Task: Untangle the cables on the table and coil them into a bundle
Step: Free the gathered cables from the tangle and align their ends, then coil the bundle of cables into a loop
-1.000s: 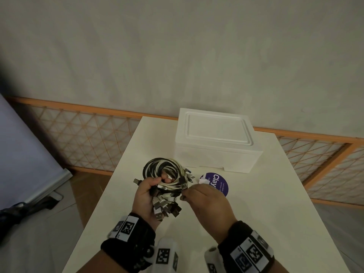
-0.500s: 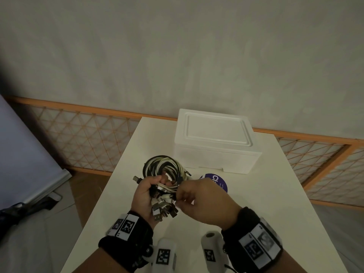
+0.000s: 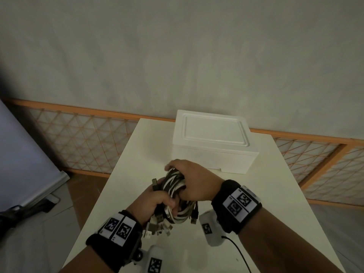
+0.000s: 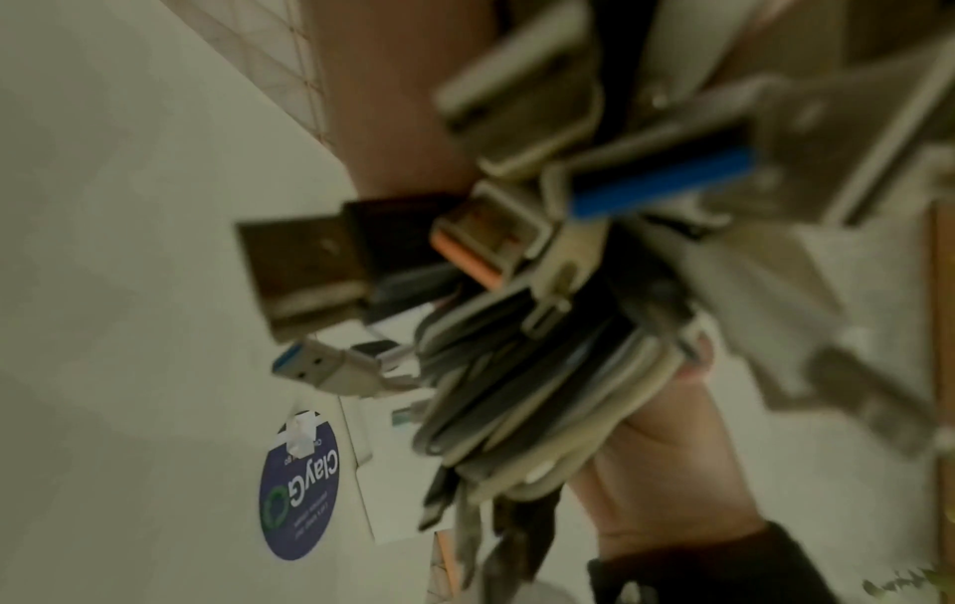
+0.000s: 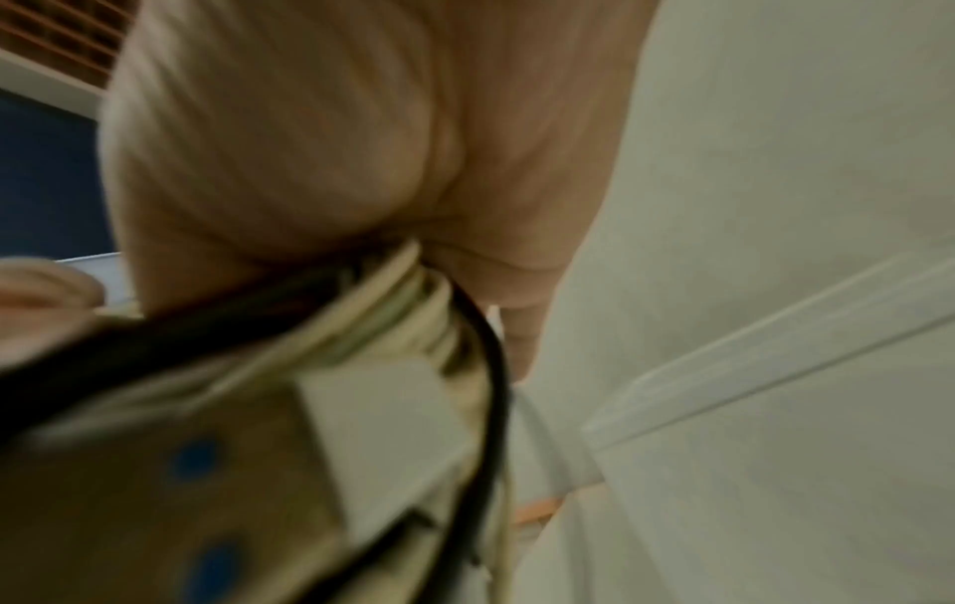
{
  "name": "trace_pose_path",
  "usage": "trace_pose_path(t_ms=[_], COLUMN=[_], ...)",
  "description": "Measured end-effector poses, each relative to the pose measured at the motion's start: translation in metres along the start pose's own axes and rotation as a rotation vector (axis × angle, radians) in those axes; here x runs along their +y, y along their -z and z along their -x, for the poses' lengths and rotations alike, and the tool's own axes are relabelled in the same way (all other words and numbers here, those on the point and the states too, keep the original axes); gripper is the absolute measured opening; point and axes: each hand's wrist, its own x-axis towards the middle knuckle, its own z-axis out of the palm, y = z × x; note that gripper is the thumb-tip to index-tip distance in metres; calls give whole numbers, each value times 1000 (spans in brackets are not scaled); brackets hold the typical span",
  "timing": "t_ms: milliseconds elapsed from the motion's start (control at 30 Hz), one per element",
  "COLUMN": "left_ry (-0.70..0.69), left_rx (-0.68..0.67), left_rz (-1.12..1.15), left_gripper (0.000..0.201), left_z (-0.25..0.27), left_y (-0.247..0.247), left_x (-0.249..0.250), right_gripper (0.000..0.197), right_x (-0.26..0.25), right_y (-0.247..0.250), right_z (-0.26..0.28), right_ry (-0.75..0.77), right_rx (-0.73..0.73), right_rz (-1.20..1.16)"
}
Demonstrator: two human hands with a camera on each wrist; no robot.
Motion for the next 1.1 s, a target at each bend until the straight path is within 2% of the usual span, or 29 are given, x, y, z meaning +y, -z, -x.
trace_pose_path(t_ms=[100, 200, 300, 400, 567, 700, 800, 867, 1000, 1100], left_ry=[25, 75, 102, 95, 97, 85, 99, 113, 64, -11], left_rx=[-87, -145, -158, -65, 66, 62, 128, 174, 241, 391], left_rz=[-40, -40, -34, -115, -321, -476, -523, -521, -401, -300], left_gripper=[31, 47, 41, 28, 56, 38, 24, 25, 38, 36], left_z=[-1, -2, -1, -2, -11, -11, -14, -14, -14, -16], left_y=[4, 8, 9, 6, 4, 0, -3, -5, -8, -14], left_x=[2, 0, -6, -8, -1, -1, -6, -8, -8, -10], right_gripper=[41, 40, 38, 28, 23, 19, 17, 17, 32, 24], right_x=[5, 4, 2, 5, 11, 17, 17, 15, 16, 16], right_y=[-9, -18, -21, -22, -21, -18, -17, -19, -26, -39], right_z=[6, 13, 14, 11, 4, 2, 3, 3, 4, 8], right_ry=[-41, -73, -115, -179, -298, -341, -336, -331, -393, -543], right_rx=[79, 143, 127, 125, 154, 194, 187, 202, 362, 554], right_rz=[-217, -353, -374, -312, -231, -189, -156, -162, -309, -577])
